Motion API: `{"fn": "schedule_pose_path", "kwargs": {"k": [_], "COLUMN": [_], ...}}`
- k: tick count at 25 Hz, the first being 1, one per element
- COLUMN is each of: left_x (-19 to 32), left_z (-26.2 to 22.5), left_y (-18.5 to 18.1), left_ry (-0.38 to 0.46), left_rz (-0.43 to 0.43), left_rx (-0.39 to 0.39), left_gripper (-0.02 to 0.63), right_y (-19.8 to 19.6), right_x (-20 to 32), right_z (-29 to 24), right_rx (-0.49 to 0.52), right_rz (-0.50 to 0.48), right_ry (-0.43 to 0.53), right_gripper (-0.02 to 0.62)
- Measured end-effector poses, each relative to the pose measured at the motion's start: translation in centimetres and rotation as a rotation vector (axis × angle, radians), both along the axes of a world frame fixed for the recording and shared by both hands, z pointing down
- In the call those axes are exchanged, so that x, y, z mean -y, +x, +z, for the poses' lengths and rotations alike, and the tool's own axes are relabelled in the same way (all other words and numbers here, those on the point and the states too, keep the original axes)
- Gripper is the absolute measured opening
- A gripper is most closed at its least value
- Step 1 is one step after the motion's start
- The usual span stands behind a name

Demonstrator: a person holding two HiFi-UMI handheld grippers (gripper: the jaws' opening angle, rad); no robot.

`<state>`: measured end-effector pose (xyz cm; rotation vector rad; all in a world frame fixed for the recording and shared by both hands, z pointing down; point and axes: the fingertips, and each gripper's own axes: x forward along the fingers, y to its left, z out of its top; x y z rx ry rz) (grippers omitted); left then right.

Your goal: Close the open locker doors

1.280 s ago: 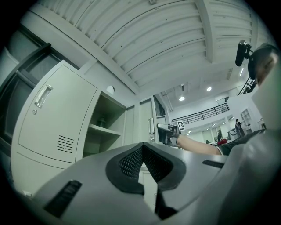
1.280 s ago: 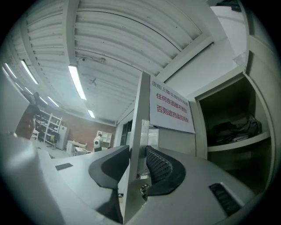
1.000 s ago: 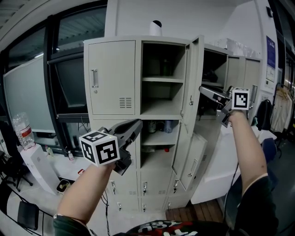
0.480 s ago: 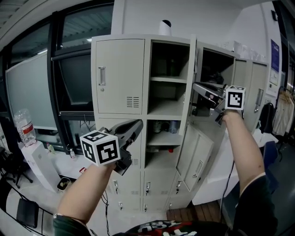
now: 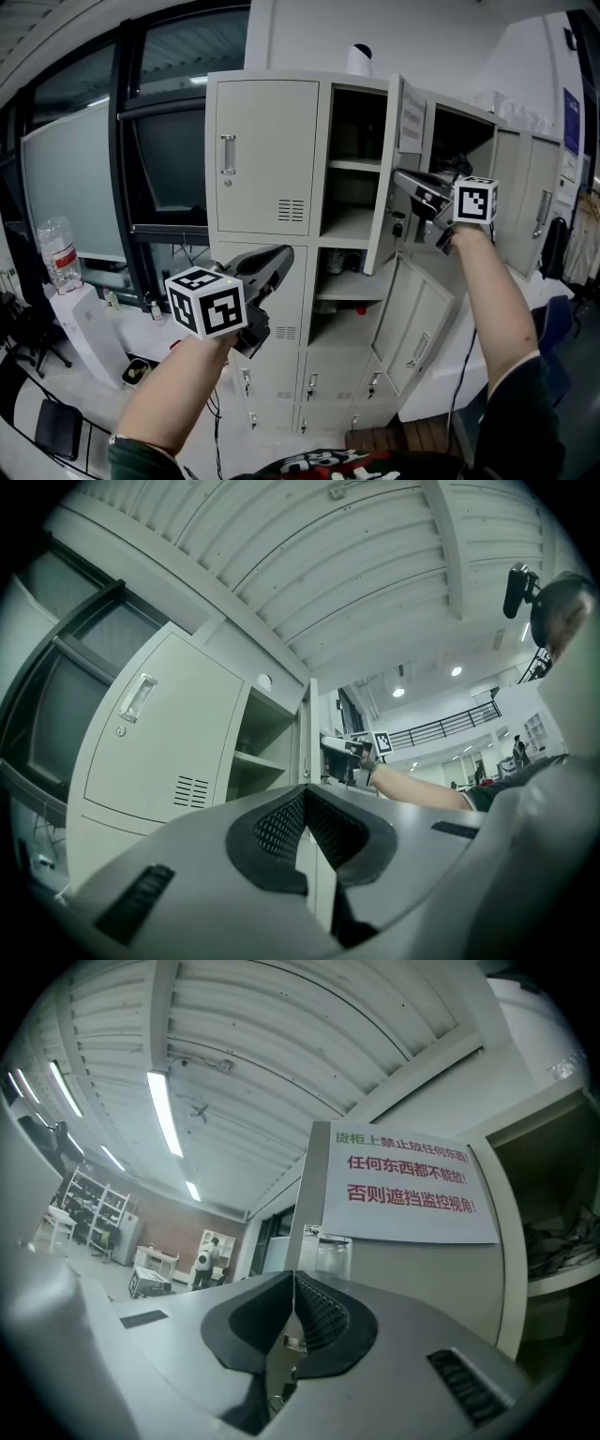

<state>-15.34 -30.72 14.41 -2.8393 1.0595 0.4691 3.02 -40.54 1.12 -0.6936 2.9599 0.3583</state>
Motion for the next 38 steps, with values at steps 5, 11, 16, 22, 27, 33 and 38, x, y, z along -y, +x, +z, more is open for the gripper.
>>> {"fn": "schedule_pose_path", "kwargs": {"k": [5,11,16,22,27,33,38], "left_x": [0.8,2.0,3.1,4.2,5.1,6.5,7.0], "left_z": [0.5,0.8,1.2,1.6,2.0,2.6,2.8], "left_y": [-1.7,-3.6,-5.1,-6.5,-7.7,-9.2,-10.0], "left_ry": [-0.009,-0.018,-0.032,-0.042,-0.047,-0.061,-0.059], "left_rz": [-0.014,-0.028,-0.035,-0.038,-0.042,-0.048,-0.049], "left_rx": [-0.001,-0.005,-0.007,-0.005,-0.004,-0.004,-0.001], "left_gripper": [0.008,0.008,0.008,0.008,0.008,0.008,0.008], "right_y": [-1.6,-3.4,-4.6,-5.7,-7.0,-7.7,-8.5], "right_x": [1.8,4.0,5.8,8.5,9.8,12.5,13.9], "right_z": [0.4,0.7,1.2,2.1,2.4,2.9,3.4], "right_rx": [-0.014,-0.029,-0.038,-0.044,-0.035,-0.06,-0.045], "right_rz": [0.017,0.028,0.044,0.079,0.103,0.159,0.183], "right_ry": [-0.006,-0.01,-0.027,-0.052,-0.069,-0.058,-0.092], "right_gripper": [0.038,0.04,0.04,0.04,0.04,0.04,0.04]}}
